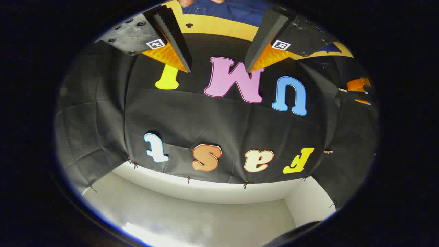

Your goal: Grasp the waist and the cuffs of the jeans and fold them to make the two legs overlap; first hold the waist and fold one-third of the jeans toward the cuffs, then hold the cuffs and fold the remaining one-third in the same direction to finish folding.

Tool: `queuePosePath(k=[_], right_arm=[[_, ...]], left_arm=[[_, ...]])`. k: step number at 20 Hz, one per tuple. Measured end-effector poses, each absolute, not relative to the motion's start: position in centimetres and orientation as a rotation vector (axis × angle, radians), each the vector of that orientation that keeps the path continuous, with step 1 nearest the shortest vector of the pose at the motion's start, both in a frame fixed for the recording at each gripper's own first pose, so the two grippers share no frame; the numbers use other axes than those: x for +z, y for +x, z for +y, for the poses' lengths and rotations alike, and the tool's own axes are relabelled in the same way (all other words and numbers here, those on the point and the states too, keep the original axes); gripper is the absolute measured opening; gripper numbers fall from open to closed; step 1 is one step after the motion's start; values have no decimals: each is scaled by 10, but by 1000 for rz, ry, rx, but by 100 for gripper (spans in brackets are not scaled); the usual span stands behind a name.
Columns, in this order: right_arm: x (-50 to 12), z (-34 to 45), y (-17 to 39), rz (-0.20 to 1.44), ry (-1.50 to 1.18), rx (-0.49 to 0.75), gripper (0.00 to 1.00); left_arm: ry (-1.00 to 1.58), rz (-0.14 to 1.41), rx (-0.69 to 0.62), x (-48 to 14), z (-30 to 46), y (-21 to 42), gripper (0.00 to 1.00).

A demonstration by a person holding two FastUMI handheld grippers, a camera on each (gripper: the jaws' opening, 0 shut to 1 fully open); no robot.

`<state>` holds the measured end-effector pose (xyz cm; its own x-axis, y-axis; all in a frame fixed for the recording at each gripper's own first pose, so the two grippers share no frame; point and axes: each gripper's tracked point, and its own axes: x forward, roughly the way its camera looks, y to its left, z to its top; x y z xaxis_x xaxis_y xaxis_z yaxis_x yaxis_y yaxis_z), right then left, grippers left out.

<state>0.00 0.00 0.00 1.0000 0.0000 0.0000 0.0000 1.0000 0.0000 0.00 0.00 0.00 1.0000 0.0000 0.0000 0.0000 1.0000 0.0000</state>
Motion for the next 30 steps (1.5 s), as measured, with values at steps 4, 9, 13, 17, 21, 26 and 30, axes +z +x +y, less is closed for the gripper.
queuePosePath(k=[4,9,13,17,21,26,30], right_arm=[[16,24,1,-1,44,-1,96],[29,19,-13,9,-21,-47,95],[37,-1,-34,21,-79,-127,93],[34,-8,-53,50,-69,-184,94],[32,-15,-65,63,-79,-217,96],[9,-23,-69,118,-86,-215,96],[-40,-37,-72,239,-229,-174,98]], left_arm=[[18,-19,-41,-4,40,13,97],[-61,36,-95,-30,69,23,98],[-123,44,-134,-32,82,19,98],[-59,28,-116,-28,95,18,99],[-69,18,-113,-22,92,15,99],[5,44,-124,-39,97,9,99],[78,98,-129,-67,117,8,98]])
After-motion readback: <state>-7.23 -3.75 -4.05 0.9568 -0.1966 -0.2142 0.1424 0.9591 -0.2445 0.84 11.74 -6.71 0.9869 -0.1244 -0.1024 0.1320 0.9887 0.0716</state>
